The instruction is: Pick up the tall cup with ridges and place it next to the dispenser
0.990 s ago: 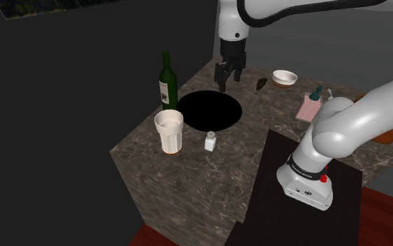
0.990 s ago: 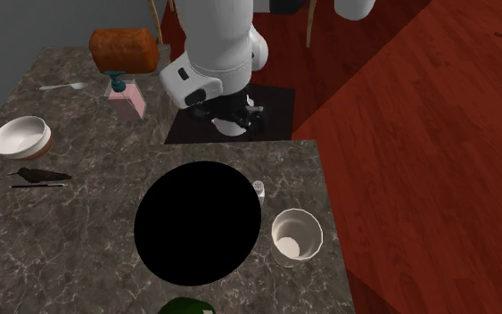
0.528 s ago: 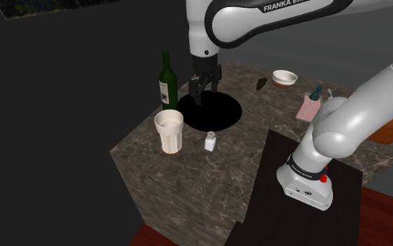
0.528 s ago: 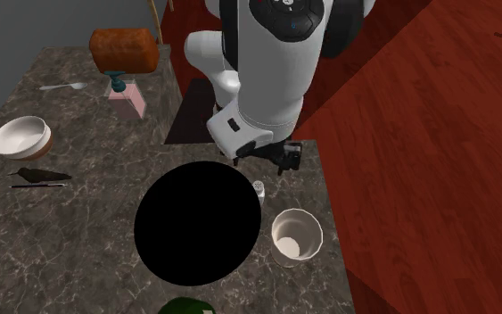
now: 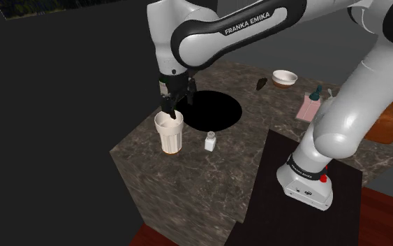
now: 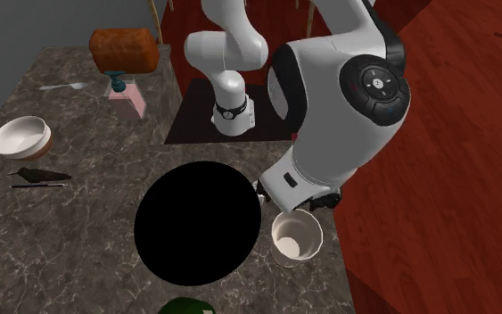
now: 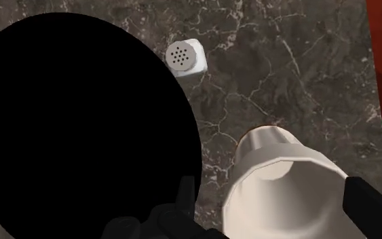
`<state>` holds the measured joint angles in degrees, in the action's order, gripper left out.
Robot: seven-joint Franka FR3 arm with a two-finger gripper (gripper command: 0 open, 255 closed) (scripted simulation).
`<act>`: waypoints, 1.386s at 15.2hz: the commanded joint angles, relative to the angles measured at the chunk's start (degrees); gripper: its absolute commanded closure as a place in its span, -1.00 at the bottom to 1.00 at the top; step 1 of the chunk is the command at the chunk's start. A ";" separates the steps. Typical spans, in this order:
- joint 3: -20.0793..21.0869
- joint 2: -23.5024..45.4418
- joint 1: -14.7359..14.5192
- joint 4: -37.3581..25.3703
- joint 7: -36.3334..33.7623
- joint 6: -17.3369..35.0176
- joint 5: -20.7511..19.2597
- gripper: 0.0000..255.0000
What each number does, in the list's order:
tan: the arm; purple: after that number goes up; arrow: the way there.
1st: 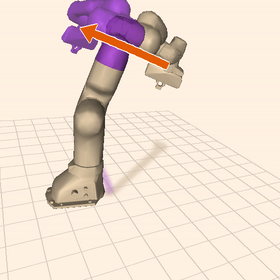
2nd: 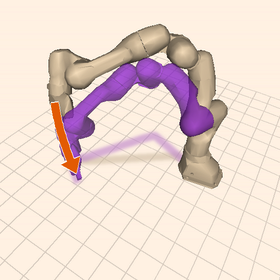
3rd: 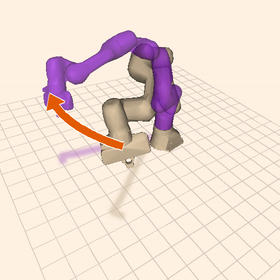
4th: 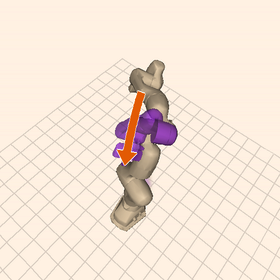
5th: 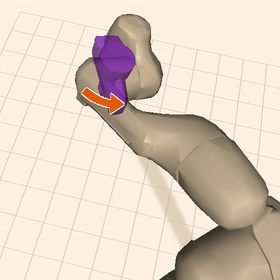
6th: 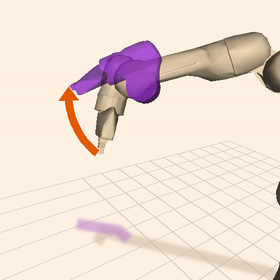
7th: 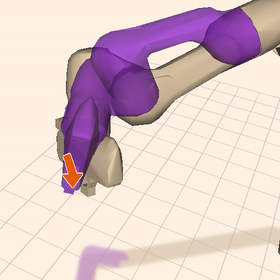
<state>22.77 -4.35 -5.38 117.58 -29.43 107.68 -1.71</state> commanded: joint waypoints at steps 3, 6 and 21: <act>2.37 9.61 -2.06 -7.62 -5.52 0.66 -4.72 -1.00; 3.11 16.73 -4.34 -13.85 -9.04 0.27 -8.54 -1.00; 2.61 18.80 -4.55 -10.26 -10.05 5.63 -9.91 -1.00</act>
<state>25.38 14.45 -9.93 107.31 -39.47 113.30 -11.61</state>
